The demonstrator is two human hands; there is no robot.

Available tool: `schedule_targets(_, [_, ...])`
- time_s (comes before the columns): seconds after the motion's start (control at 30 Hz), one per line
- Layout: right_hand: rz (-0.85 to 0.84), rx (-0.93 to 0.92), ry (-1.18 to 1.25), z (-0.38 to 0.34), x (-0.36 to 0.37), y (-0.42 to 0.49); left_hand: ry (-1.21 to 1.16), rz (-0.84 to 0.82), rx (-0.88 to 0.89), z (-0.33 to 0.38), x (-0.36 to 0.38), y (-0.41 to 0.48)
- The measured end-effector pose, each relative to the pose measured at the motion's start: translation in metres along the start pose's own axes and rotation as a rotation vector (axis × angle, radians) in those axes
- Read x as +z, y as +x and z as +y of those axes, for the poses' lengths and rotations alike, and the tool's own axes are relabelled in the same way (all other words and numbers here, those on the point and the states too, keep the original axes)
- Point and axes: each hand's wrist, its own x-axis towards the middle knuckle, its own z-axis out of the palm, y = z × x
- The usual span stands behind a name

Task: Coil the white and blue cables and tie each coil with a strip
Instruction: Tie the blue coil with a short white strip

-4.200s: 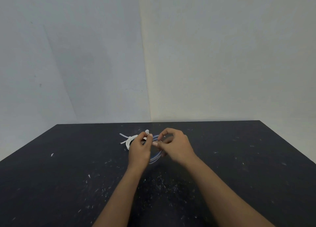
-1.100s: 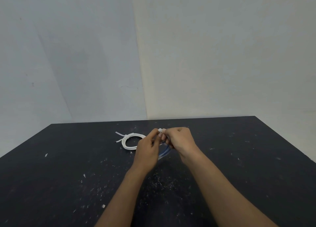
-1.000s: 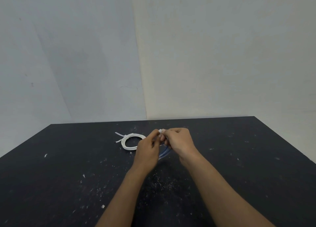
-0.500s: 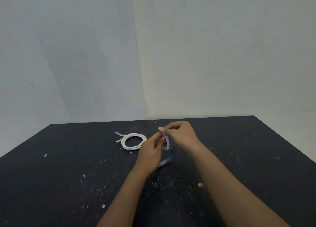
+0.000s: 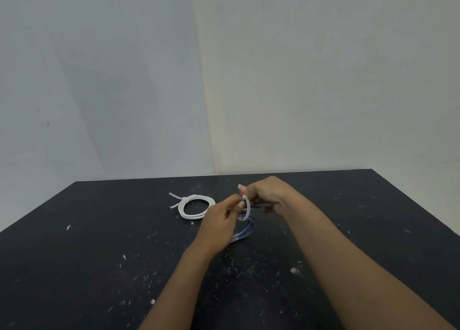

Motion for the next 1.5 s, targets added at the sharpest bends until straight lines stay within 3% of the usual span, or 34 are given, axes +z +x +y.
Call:
schedule_targets(0.1, [-0.025,0.018,-0.010,0.001,-0.001,0.002,0.029,-0.024,0.020,0.000,-0.002,0.000])
schedule_targets(0.23, [0.114,-0.087,0.012,-0.003,-0.006,0.003,0.078,-0.072,0.095,0.000,0.004,-0.004])
schedule_targets(0.37, [-0.071,-0.125,-0.157,-0.010,-0.009,-0.007,-0.175,0.001,-0.043,0.003,0.005,0.000])
schedule_targets(0.63, [-0.046,-0.162,-0.042,-0.006,-0.013,-0.007,-0.280,0.058,-0.033,0.009,0.008,0.006])
schedule_targets(0.87, [0.280,-0.264,0.110,0.002,0.001,0.008,-0.226,0.000,-0.012,0.010,0.012,0.004])
schedule_targets(1.03, [-0.017,-0.223,0.088,0.005,0.002,0.002,-0.406,-0.010,-0.091,0.021,0.007,0.007])
schedule_targets(1.33, [-0.090,-0.326,0.030,0.003,-0.002,0.005,-0.650,0.062,-0.304,0.023,0.007,0.012])
schedule_targets(1.5, [-0.050,-0.360,-0.012,-0.001,-0.004,0.005,-0.802,0.090,-0.364,0.026,0.006,0.017])
